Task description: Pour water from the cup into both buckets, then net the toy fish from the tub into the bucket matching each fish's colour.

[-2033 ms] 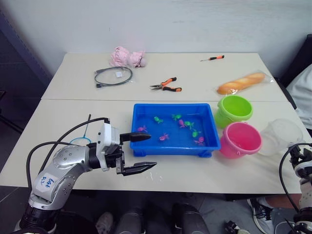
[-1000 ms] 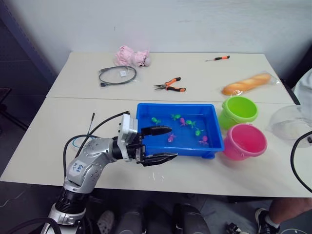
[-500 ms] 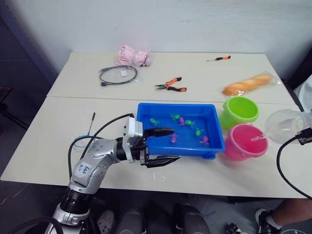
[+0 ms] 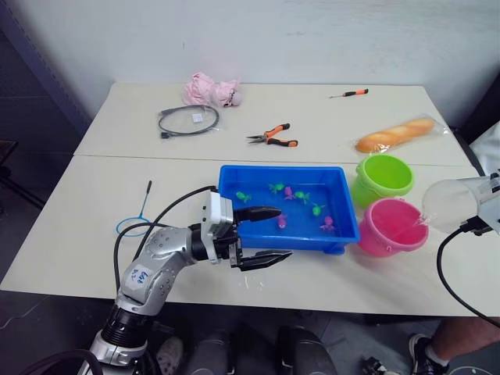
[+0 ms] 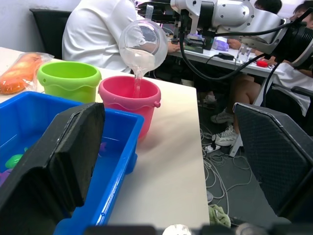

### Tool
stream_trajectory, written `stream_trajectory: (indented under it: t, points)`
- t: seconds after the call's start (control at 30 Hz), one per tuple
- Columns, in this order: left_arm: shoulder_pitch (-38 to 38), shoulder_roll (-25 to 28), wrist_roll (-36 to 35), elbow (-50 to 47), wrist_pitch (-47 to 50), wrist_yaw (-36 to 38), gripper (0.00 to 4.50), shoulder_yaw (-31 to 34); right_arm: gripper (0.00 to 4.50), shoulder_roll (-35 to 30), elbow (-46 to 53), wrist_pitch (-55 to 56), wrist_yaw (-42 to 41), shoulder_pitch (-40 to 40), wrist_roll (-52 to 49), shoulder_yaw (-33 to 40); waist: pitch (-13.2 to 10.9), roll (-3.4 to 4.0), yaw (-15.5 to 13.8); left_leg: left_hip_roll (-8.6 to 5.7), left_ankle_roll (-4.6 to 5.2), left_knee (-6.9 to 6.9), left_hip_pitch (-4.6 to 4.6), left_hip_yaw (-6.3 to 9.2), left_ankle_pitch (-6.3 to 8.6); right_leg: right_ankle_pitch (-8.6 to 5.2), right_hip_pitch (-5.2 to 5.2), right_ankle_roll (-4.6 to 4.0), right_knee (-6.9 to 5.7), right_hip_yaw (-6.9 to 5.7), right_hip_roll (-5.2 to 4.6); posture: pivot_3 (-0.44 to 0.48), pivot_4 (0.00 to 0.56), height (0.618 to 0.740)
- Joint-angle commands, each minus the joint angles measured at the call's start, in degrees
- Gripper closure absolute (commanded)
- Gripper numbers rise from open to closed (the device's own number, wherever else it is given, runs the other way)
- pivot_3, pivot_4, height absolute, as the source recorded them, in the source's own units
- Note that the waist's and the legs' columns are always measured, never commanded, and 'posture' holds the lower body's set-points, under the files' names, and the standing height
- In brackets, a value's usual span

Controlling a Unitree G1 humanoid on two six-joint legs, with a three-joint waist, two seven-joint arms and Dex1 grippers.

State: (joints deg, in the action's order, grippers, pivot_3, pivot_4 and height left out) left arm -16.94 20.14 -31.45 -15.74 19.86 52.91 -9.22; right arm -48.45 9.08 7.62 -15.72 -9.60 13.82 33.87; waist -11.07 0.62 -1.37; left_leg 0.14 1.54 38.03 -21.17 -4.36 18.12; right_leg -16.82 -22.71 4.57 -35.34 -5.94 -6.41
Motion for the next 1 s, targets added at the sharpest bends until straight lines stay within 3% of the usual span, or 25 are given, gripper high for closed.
stream_trajectory:
  t: [0.03,0.4,0.57,0.7,0.83,1.0]
  points:
    - [0.26,-0.36,0.08,-2.29,-1.05,-0.31,0.0,0.02,4.44,0.44,0.8,2.58,2.61,0.43,1.57,1.48,0.0,0.0,0.0,0.0,0.0,0.0,0.0,0.0,0.0,0.0,0.0,0.0,0.0,0.0,0.0,0.0,0.15,0.74]
    - [0.52,0.07,0.41,-2.56,-1.15,-0.66,0.0,0.46,4.44,1.86,0.03,2.35,2.16,3.09,-0.13,0.17,0.0,0.0,0.03,0.01,-0.02,0.0,0.01,0.0,-0.01,0.0,0.0,0.0,-0.01,0.0,0.0,0.0,0.15,0.74]
    - [1.11,1.13,0.38,-2.88,-1.15,-0.77,0.0,1.29,4.44,9.3,2.39,-12.99,-0.45,8.81,-14.9,2.19,-0.01,-0.09,0.1,0.03,-0.01,0.02,0.01,0.04,-0.02,0.0,0.03,0.0,0.0,-0.02,0.0,0.0,0.15,0.74]
    - [1.56,2.41,0.18,-2.83,-1.22,-0.76,0.0,2.52,4.44,11.11,4.65,-27.46,-0.56,13.39,-24.52,5.42,0.01,-0.06,0.11,0.02,0.02,0.02,0.0,0.04,-0.02,0.0,0.02,-0.01,-0.03,-0.02,-0.03,0.0,0.15,0.74]
    - [1.88,3.31,-0.2,-2.55,-1.25,-1.1,0.0,4.41,4.44,9.83,4.95,-39.44,0.48,18.86,-31.19,7.64,0.01,-0.05,0.14,0.03,0.04,0.02,0.0,0.06,-0.01,0.0,0.02,-0.01,-0.04,-0.02,-0.03,0.0,0.15,0.74]
    - [0.39,2.0,-2.87,-2.43,1.57,-4.88,0.0,7.95,4.44,3.75,-0.55,-50.63,5.6,27.83,-28.52,4.88,0.02,-0.04,0.16,0.02,0.12,0.02,-0.04,0.05,0.02,0.0,-0.01,-0.01,-0.04,-0.02,-0.07,0.0,0.15,0.74]
